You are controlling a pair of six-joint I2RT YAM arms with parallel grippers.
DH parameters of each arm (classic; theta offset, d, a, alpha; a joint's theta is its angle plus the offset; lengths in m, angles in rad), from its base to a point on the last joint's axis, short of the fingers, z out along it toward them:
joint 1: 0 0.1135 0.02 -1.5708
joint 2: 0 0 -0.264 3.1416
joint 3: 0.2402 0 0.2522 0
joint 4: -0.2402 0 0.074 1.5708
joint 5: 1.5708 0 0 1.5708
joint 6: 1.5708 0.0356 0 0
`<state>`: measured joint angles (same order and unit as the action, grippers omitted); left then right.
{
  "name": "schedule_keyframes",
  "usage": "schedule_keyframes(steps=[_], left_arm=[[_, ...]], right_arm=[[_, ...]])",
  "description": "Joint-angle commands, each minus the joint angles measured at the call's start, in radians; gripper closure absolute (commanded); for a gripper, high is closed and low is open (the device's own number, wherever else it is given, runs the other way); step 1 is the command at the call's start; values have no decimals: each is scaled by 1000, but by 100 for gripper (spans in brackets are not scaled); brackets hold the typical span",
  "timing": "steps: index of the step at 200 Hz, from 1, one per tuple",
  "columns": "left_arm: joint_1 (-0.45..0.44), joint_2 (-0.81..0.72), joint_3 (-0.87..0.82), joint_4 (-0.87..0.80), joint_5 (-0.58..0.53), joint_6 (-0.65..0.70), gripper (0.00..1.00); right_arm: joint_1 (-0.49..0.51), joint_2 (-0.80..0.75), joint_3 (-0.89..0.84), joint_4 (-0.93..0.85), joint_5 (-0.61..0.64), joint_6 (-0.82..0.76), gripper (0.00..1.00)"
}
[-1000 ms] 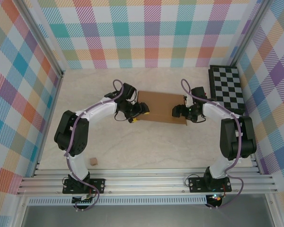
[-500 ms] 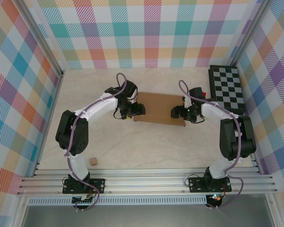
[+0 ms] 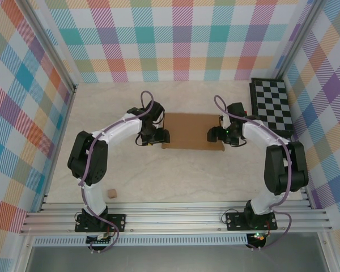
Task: Fold the paper box
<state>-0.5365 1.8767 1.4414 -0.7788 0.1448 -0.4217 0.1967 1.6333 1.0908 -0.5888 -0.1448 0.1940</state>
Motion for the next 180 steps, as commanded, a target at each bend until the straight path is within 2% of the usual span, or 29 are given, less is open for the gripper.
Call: schedule_keyframes(steps=[1, 22, 68, 113, 142, 164, 180], left_arm=[[-14, -5, -28, -4, -24, 17, 30], [-13, -8, -37, 5, -21, 11, 28], [-13, -13, -33, 19, 22, -12, 25], [-16, -50, -35, 24, 57, -37, 22], [-19, -152, -116, 60, 42, -26, 19], [-46, -280, -238, 152, 42, 69, 21], [-88, -372, -349, 229, -63, 162, 23]], right_arm=[[4, -37, 25, -91, 65, -35, 17], [4, -61, 19, -113, 50, -39, 17], [4, -96, -18, -100, -167, 39, 18], [4, -120, -34, -159, -133, -2, 19], [4, -143, -71, -158, -72, -24, 18], [4, -145, -83, -134, -74, -15, 18], [4, -152, -89, -109, -79, -6, 18]])
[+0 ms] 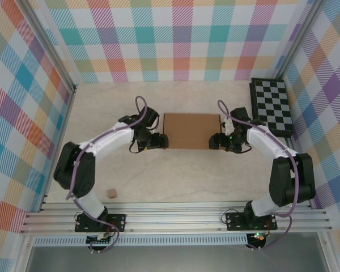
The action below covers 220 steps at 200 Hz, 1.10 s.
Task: Fold the paper box
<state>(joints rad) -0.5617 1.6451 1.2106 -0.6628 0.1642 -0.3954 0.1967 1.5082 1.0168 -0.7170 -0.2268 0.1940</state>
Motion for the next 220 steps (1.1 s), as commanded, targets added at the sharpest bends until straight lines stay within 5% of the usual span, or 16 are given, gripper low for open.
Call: schedule_keyframes(steps=[1, 26, 68, 110, 130, 220], left_arm=[[-65, -145, -125, 122, -86, 139, 23], [-66, -185, -205, 237, -106, 142, 21], [-67, 10, 50, 86, -122, 46, 18], [-67, 28, -2, 175, -67, 80, 15], [-66, 105, 90, 87, -68, 73, 14], [-67, 200, 178, 90, 55, 6, 24]], right_arm=[[5, -26, -15, 21, 3, -6, 18], [4, -8, 10, 34, 3, -11, 18], [4, 27, 44, 39, -32, 11, 18], [4, 46, 37, 56, -54, 21, 18], [4, 65, 44, 55, -39, 13, 18], [4, 84, 68, 58, -106, 10, 20]])
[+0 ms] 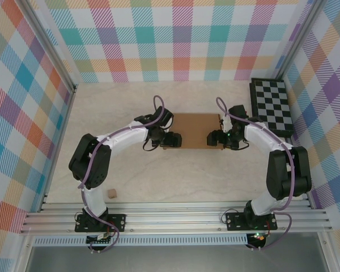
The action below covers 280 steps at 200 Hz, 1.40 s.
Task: Fold the paper box
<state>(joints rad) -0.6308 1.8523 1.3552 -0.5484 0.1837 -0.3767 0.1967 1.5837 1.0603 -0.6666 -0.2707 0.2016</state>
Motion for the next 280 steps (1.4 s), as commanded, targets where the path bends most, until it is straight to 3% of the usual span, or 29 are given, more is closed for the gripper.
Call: schedule_keyframes(steps=[1, 69, 130, 153, 180, 216, 236, 280], left_arm=[[2, -7, 33, -27, 34, -12, 24], [-2, -102, -39, -120, -163, 80, 18], [-7, -381, -304, 27, -170, 166, 17], [-6, -435, -393, 51, -196, 187, 22], [-1, -446, -445, 144, -212, 175, 23], [68, -329, -243, 70, -146, 101, 15], [69, -268, -197, 67, -73, 147, 11], [71, -297, -306, 180, -83, 197, 10]], right_arm=[[4, 9, 24, 8, -62, 2, 20], [6, 6, 26, -23, 96, -44, 21], [5, 11, 12, 7, 52, -32, 21], [6, 3, 12, 11, 35, -22, 21], [6, -10, 16, 12, 22, -17, 21], [6, -19, 3, 17, -18, 5, 21], [6, -31, -18, 28, -26, 14, 21], [6, -29, -18, 25, -30, 10, 20]])
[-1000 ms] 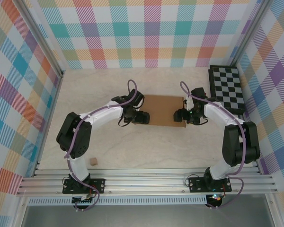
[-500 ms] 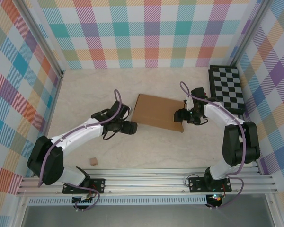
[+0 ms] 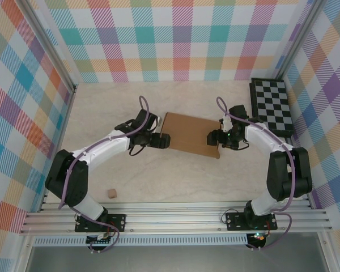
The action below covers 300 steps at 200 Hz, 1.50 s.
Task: Fold the paper box
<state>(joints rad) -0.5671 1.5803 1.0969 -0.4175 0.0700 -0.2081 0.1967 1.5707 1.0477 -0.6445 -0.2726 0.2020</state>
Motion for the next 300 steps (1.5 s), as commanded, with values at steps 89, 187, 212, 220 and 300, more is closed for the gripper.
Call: schedule_keyframes(steps=[89, 187, 212, 220, 300], left_arm=[[-33, 204, 253, -141, 103, -82, 11], [-83, 172, 228, -326, -173, -56, 10], [-72, 161, 200, -306, -144, -74, 9], [-70, 157, 189, -282, -104, -87, 9], [-70, 117, 164, -383, -176, -128, 10]], right_arm=[[6, 74, 59, 14, -113, 20, 20], [6, 130, 173, -52, -46, -38, 20], [6, 113, 153, -55, -15, -46, 20], [6, 105, 146, -56, -13, -48, 20], [6, -44, 38, -106, -28, -50, 20]])
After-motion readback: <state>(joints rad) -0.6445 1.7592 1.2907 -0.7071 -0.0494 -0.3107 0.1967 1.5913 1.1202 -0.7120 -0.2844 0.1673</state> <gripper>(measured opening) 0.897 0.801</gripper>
